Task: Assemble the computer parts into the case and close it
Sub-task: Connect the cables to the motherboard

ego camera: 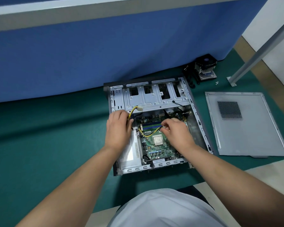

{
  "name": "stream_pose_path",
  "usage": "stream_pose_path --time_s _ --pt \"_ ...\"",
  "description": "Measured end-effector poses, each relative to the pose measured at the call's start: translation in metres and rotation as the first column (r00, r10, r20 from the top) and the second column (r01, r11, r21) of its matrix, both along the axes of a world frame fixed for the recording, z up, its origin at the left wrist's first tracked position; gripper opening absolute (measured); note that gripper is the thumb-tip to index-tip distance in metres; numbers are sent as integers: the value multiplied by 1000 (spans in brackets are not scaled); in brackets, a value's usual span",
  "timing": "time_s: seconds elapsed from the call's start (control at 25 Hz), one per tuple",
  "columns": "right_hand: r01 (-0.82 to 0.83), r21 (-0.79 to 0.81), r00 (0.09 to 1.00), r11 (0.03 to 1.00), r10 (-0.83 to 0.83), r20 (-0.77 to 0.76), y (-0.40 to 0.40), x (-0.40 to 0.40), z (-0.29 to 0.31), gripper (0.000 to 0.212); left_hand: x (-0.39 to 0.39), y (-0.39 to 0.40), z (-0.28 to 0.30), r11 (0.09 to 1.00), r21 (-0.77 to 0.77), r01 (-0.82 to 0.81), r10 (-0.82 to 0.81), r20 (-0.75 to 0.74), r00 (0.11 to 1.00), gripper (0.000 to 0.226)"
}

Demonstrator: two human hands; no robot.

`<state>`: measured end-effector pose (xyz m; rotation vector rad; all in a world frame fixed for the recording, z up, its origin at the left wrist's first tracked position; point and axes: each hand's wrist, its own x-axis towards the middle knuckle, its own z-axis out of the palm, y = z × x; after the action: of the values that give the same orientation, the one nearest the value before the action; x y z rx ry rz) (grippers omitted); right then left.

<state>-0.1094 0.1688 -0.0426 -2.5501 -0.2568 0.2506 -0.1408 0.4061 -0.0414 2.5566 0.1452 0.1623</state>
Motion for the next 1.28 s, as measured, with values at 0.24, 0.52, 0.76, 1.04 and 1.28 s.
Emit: stream_pose_path --time_s 0.24,0.52,0.76,1.04,1.28 --pt "17 44 1000 999 -17 4 3 0 -4 24 8 0 -7 996 89 -2 1 8 1000 24" --pt "68 103 998 992 -67 -19 0 4 -19 16 11 0 -18 985 173 29 -34 28 999 25" --pt "91 109 996 990 -89 -29 -7 11 -35 14 12 -4 -21 958 274 88 -87 -14 996 36" --pt "63 65 992 996 -56 -110 -10 52 -60 17 12 -3 -28 948 310 76 -77 -10 997 36" --pt "-82 -101 995 992 76 -62 -1 90 -81 5 13 -3 -33 943 328 52 -57 6 998 32"
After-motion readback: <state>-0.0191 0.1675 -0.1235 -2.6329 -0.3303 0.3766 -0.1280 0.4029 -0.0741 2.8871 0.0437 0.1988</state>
